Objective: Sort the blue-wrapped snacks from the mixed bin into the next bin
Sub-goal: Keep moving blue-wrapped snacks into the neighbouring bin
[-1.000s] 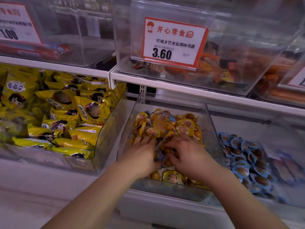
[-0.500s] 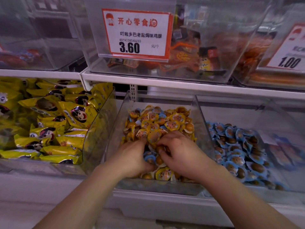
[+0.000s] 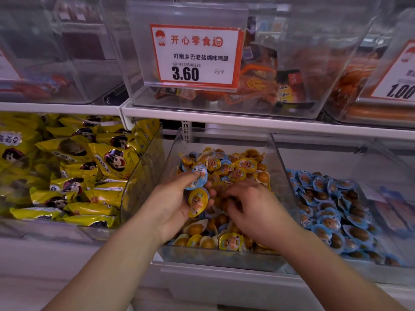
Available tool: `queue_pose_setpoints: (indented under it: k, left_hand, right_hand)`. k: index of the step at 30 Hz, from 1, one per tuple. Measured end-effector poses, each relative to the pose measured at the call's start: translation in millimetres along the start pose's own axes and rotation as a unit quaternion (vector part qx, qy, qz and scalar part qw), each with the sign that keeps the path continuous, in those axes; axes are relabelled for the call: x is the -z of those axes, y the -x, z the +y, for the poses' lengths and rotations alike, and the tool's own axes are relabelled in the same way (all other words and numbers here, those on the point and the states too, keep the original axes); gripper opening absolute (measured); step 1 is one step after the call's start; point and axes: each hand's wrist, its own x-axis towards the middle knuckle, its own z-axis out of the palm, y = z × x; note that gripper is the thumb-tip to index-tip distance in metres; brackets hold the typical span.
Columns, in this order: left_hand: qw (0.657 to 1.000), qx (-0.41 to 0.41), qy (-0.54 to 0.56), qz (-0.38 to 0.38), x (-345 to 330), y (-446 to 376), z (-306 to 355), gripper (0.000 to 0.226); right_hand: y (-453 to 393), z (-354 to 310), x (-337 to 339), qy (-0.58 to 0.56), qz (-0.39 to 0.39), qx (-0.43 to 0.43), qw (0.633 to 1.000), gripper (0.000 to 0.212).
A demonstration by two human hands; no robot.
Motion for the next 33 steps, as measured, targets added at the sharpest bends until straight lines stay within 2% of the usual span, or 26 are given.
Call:
queue_pose_setpoints:
  k: [4,9,11,12,13,15,16,17,18,19,20,21,22,24,25,27,28,29,31,33]
  left_hand:
    - [0.997,0.031,0.069,-0.013,-1,5,4,0.021]
    - [0.993,-0.102,-0.014,0.062,-6,2,-7,0.016]
    - [0.987,-0.138,-0.041,0.068,-10,4,-11,0.012]
    - [0.985,-0.149,-0.045,0.068,-12,5,-13,0.013]
    - [0.984,-0.158,-0.049,0.064,-15,7,-15,0.014]
    - [0.968,-0.21,-0.127,0.06,-22,11,-20,0.015]
    - [0.936,-0.268,-0.222,0.056,-24,14,-23,0.014]
    - [0.877,-0.342,-0.335,0.051,-25,18,-26,0.015]
    - [0.797,-0.408,-0.444,0.041,-26,21,-30,0.019]
    - [0.713,-0.45,-0.537,0.025,-27,22,-34,0.03]
    - [0.655,-0.459,-0.6,0.011,-26,22,-39,0.044]
    - [0.635,-0.444,-0.633,-0.004,-26,23,-43,0.057]
    - [0.641,-0.421,-0.641,-0.026,-25,22,-46,0.067]
    - [0.688,-0.392,-0.604,-0.087,-23,21,-49,0.076]
    - [0.728,-0.383,-0.557,-0.116,-24,22,-49,0.077]
    - [0.82,-0.362,-0.414,-0.158,-28,24,-47,0.07]
    - [0.856,-0.348,-0.341,-0.172,-30,24,-46,0.066]
    - [0.877,-0.34,-0.289,-0.179,-31,23,-44,0.061]
    - [0.881,-0.349,-0.28,-0.153,-30,17,-39,0.051]
    - [0.85,-0.374,-0.365,-0.062,-23,6,-32,0.04]
  right_hand:
    - [0,-9,4,-0.074,0.06,-0.012,0.995,0.022]
    - [1,-23,-2,-0.252,0.077,-0.129,0.956,0.022]
    - [-1,-28,-3,-0.325,0.09,-0.186,0.923,0.021]
    - [-2,-31,-2,-0.396,0.087,-0.23,0.885,0.02]
    - [-2,-36,-1,-0.495,0.068,-0.272,0.822,0.02]
    - [-1,-49,3,-0.696,0.001,-0.295,0.655,0.03]
    - [-1,-54,6,-0.755,-0.021,-0.292,0.587,0.037]
    - [-1,-56,8,-0.79,-0.028,-0.289,0.539,0.042]
    - [-1,-57,11,-0.81,-0.02,-0.288,0.51,0.044]
    - [-2,-56,13,-0.817,-0.006,-0.295,0.496,0.043]
    - [-2,-54,16,-0.811,0.009,-0.306,0.498,0.041]
    - [-1,-51,18,-0.798,0.021,-0.32,0.511,0.037]
    - [1,-47,21,-0.784,0.029,-0.329,0.526,0.033]
    - [6,-37,28,-0.765,0.041,-0.328,0.553,0.029]
    - [8,-32,33,-0.759,0.049,-0.321,0.564,0.03]
    - [13,-22,41,-0.749,0.067,-0.305,0.584,0.031]
    - [15,-16,45,-0.74,0.078,-0.297,0.599,0.028]
    - [17,-10,50,-0.727,0.09,-0.288,0.616,0.022]
    - [23,3,59,-0.693,0.125,-0.27,0.656,0.016]
    - [28,22,73,-0.634,0.176,-0.243,0.713,0.014]
